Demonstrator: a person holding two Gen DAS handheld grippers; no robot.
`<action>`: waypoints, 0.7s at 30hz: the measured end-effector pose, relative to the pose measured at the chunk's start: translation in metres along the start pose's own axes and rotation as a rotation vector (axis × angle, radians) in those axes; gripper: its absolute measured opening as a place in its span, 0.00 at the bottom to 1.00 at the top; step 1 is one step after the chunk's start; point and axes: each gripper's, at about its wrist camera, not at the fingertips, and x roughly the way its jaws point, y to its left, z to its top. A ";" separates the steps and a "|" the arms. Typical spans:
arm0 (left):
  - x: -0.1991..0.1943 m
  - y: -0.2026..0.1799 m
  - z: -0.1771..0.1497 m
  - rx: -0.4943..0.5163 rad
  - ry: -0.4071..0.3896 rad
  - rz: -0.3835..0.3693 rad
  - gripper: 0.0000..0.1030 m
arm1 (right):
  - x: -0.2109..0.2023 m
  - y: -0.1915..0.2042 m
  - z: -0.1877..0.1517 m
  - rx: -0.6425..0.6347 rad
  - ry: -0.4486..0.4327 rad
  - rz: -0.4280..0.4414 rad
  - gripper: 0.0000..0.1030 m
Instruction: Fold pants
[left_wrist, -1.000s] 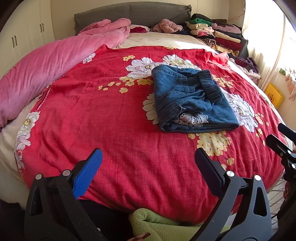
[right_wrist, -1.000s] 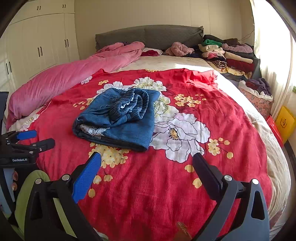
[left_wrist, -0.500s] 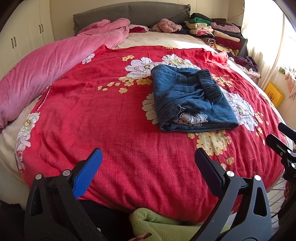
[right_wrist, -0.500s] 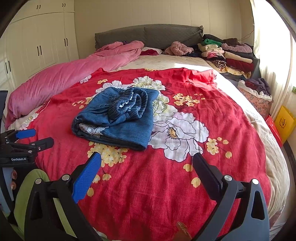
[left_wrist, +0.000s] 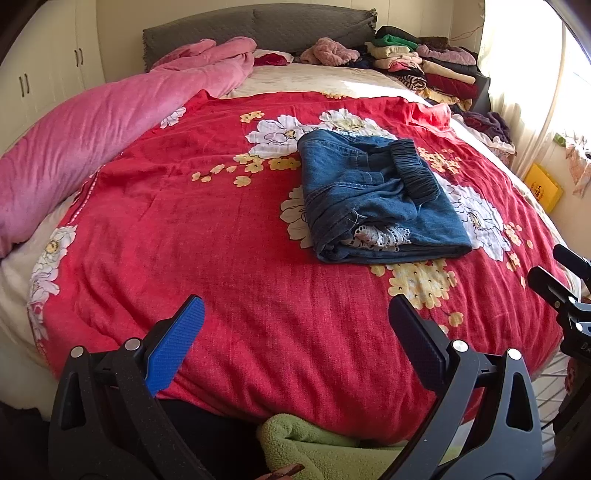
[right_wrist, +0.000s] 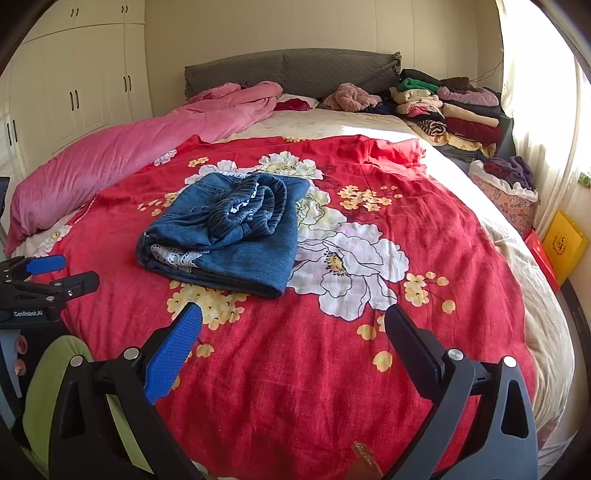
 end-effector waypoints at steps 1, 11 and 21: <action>0.000 0.000 0.000 0.002 0.000 0.007 0.91 | 0.000 0.000 -0.001 0.000 0.001 -0.004 0.96; 0.008 0.007 0.003 -0.004 0.020 0.071 0.91 | 0.010 -0.009 -0.003 0.004 0.017 -0.053 0.96; 0.048 0.097 0.049 -0.143 0.095 0.151 0.91 | 0.041 -0.114 0.020 0.155 0.003 -0.239 0.96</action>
